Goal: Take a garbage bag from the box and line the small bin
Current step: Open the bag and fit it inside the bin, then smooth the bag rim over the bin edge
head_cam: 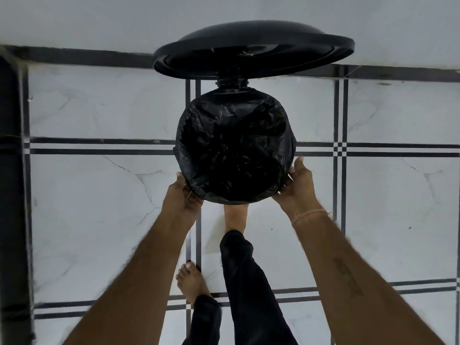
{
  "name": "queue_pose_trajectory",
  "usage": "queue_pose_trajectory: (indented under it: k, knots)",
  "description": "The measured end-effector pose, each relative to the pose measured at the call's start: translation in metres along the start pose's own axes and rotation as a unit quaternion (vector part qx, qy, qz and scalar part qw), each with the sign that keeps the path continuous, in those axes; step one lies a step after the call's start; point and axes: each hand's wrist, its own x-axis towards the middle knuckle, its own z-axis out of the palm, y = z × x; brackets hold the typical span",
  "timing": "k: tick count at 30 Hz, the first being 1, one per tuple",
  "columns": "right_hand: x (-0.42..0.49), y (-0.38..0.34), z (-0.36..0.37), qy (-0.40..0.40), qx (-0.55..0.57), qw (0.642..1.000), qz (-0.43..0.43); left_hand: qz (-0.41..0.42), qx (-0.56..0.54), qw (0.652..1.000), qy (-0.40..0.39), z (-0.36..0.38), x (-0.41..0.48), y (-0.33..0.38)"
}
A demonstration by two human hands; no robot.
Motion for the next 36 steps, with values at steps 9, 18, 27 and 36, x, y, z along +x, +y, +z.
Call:
queue_pose_trajectory:
  k: [9, 18, 27, 36]
  knots:
    - [-0.054, -0.03, 0.017, 0.064, -0.164, 0.973, -0.148, 0.093, 0.168, 0.977, 0.093, 0.022, -0.036, 0.027]
    - [-0.112, -0.148, 0.081, -0.077, -0.239, 0.914, -0.318, 0.22, 0.179, 0.958, -0.036, 0.1, -0.117, 0.134]
    - [-0.112, -0.128, 0.06, -0.067, -0.463, 0.811, -0.35, 0.273, 0.376, 0.879, -0.108, 0.083, -0.121, 0.11]
    - [-0.041, -0.019, 0.002, -0.032, -0.514, 0.768, -0.381, 0.334, 0.434, 0.833, -0.083, 0.008, -0.054, 0.021]
